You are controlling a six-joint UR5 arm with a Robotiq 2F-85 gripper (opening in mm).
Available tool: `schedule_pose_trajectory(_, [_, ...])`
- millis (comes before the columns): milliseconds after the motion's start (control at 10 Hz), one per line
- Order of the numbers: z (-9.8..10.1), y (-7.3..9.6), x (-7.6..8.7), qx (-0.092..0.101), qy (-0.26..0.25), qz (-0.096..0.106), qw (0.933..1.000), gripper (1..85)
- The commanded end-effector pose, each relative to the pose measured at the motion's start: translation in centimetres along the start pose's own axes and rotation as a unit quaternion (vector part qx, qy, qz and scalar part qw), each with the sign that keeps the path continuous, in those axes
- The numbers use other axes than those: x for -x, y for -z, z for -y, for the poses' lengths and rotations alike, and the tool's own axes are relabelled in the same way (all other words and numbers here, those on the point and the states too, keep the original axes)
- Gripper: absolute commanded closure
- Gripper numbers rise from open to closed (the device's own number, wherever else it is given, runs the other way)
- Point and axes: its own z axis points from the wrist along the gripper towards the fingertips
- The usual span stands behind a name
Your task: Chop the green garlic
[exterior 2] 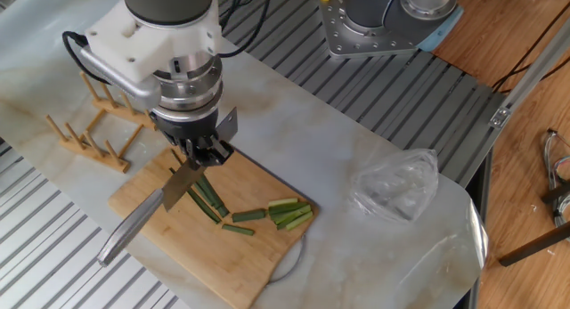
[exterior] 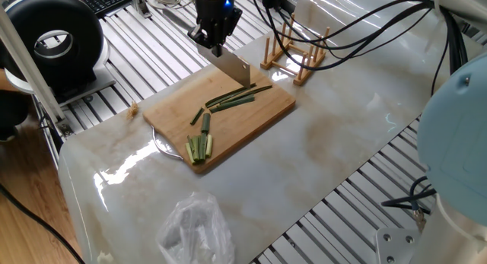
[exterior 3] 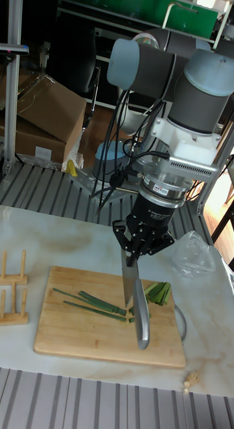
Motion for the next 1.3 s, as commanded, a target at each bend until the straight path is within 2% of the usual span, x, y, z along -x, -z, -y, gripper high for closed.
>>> schedule_pose_trajectory(0, [-0.9,-0.2,0.0,0.004,-0.002,0.000,1.0000,84.3])
schedule_pose_trajectory(500, [-0.7,-0.3,0.3,0.001,-0.022,0.006,0.9997,84.3])
schedule_pose_trajectory(700, [-0.6,-0.2,0.8,0.007,-0.033,0.013,0.9993,84.3])
schedule_pose_trajectory(900, [-0.2,-0.3,1.1,-0.002,-0.040,0.017,0.9990,84.3])
schedule_pose_trajectory(1200, [0.4,0.0,1.5,0.004,-0.051,0.021,0.9984,84.3])
